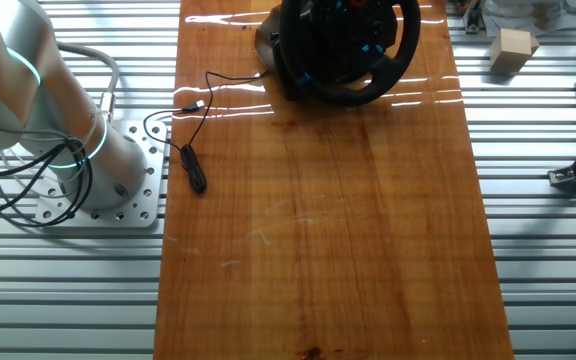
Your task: Rotate the steering wheel 90 degrees counterclockwise
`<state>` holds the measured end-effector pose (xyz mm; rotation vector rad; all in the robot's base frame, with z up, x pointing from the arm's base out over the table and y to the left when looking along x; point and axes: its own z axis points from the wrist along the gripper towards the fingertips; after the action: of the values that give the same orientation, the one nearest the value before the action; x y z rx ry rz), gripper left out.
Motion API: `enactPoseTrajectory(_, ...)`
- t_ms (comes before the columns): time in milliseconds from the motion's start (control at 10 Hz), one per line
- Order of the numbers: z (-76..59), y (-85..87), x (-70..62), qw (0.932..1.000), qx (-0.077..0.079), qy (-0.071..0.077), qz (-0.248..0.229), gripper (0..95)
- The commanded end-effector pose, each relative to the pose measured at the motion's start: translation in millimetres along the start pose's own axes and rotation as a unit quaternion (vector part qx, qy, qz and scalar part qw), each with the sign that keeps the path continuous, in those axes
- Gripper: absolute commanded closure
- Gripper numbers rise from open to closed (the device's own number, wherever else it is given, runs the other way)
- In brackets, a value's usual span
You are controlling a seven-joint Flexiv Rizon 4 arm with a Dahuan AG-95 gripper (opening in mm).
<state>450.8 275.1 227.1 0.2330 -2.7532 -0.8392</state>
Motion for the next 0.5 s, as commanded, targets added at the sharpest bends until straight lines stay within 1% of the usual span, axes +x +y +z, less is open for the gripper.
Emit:
enactPoseTrajectory(100,-2.1,1.5,1.2,1.0000,0.001,-0.001,0.001,95.0)
enactPoseTrajectory(500,-2.7,-1.0,5.4,1.0000,0.004,-0.004,-0.003,95.0)
